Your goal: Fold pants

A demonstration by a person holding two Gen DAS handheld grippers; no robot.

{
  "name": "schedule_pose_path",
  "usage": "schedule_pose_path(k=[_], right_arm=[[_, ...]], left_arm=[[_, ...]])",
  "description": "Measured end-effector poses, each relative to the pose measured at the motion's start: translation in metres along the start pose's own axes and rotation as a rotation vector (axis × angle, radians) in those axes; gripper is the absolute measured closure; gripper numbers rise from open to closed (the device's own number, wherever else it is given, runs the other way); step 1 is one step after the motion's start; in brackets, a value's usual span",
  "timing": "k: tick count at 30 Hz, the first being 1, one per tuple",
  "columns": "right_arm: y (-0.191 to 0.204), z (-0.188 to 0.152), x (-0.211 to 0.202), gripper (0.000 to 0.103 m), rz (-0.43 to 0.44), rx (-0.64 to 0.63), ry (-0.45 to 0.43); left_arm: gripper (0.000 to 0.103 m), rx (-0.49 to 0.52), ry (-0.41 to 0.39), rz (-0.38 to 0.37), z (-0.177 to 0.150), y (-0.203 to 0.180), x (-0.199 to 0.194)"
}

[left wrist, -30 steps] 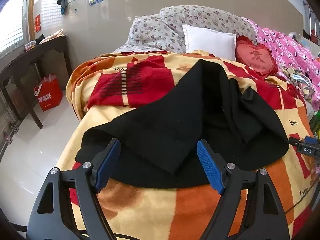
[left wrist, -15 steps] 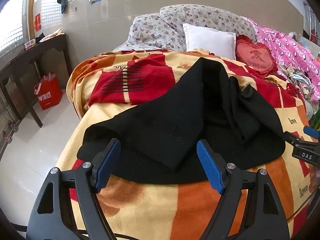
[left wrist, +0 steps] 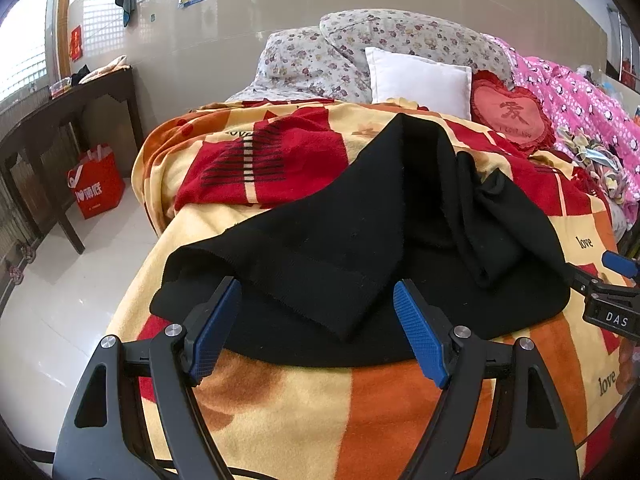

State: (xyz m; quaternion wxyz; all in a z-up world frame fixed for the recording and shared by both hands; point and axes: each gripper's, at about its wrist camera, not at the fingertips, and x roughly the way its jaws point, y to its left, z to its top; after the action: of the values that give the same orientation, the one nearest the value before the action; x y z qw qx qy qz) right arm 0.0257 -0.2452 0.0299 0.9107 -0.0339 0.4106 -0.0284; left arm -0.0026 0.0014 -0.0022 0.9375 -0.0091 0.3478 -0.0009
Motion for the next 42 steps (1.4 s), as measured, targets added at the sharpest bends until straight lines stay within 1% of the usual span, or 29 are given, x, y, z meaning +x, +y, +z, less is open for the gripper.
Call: schedule_pose_path(k=[11, 19, 25, 27, 30, 37, 40, 42], right_arm=[[0.02, 0.005, 0.003, 0.009, 0.043, -0.036, 0.002], [0.033, 0.008, 0.007, 0.009, 0.127, -0.045, 0.034], [0.046, 0.012, 0.002, 0.01, 0.176, -0.066, 0.011], [0.052, 0.014, 0.003, 0.01, 0.194, -0.078, 0.019], [0.062, 0.015, 0.005, 0.01, 0.195, -0.108, 0.041], [0.074, 0.018, 0.007, 0.01, 0.208, -0.123, 0.06], [0.083, 0.019, 0.006, 0.014, 0.236, -0.146, 0.058], [0.091, 0.02, 0.005, 0.014, 0.257, -0.163, 0.061]], left_arm=[[0.024, -0.017, 0.005, 0.016, -0.001, 0.009, 0.004], [0.024, -0.026, 0.009, 0.024, -0.003, 0.018, 0.007], [0.024, -0.029, 0.007, 0.035, -0.004, 0.023, 0.007], [0.024, -0.033, 0.005, 0.038, -0.005, 0.026, 0.007], [0.024, -0.045, 0.008, 0.042, -0.005, 0.032, 0.007], [0.024, -0.056, 0.012, 0.059, -0.008, 0.043, 0.008], [0.024, -0.058, 0.013, 0.066, -0.009, 0.047, 0.007], [0.024, -0.063, 0.014, 0.07, -0.009, 0.052, 0.007]])
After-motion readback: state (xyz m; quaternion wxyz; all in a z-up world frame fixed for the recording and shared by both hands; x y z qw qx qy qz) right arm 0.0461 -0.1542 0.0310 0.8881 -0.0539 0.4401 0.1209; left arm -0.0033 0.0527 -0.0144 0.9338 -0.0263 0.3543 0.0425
